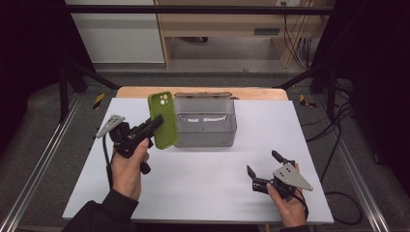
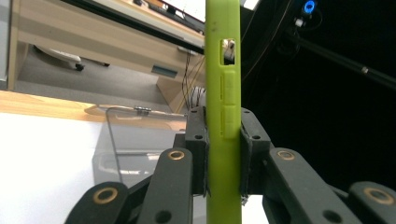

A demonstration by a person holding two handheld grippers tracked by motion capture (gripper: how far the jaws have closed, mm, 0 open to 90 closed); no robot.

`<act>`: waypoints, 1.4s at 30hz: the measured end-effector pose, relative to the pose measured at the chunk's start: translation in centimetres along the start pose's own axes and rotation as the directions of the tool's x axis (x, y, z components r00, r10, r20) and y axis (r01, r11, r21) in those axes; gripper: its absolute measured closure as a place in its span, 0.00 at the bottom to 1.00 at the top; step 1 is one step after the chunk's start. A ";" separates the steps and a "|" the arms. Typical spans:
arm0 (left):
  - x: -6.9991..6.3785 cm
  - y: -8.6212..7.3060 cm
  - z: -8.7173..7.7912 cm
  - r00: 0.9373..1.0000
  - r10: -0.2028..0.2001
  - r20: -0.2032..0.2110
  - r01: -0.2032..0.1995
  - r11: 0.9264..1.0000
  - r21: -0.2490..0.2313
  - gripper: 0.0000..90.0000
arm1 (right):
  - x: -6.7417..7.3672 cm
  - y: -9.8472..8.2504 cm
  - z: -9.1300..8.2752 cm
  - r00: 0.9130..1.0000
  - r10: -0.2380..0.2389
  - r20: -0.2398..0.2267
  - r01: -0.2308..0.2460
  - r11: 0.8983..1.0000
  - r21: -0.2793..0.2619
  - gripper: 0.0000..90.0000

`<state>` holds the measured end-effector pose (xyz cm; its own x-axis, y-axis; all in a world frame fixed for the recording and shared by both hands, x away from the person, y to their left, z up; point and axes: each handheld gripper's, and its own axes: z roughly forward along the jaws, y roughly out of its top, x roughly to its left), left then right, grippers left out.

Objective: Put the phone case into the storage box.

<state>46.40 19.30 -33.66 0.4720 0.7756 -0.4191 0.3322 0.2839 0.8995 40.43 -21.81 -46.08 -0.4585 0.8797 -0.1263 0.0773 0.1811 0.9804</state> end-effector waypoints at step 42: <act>-1.0 2.6 9.0 0.993 0.097 -0.060 -0.093 0.994 0.065 0.86 | 0.1 0.3 -0.2 1.000 0.008 0.023 -0.008 1.000 -0.021 0.03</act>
<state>54.10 14.19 -31.96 0.4520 0.8320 -0.3216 0.3389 0.1733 0.9247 40.24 -21.76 -45.78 -0.4377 0.8909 -0.1214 0.0627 0.1650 0.9843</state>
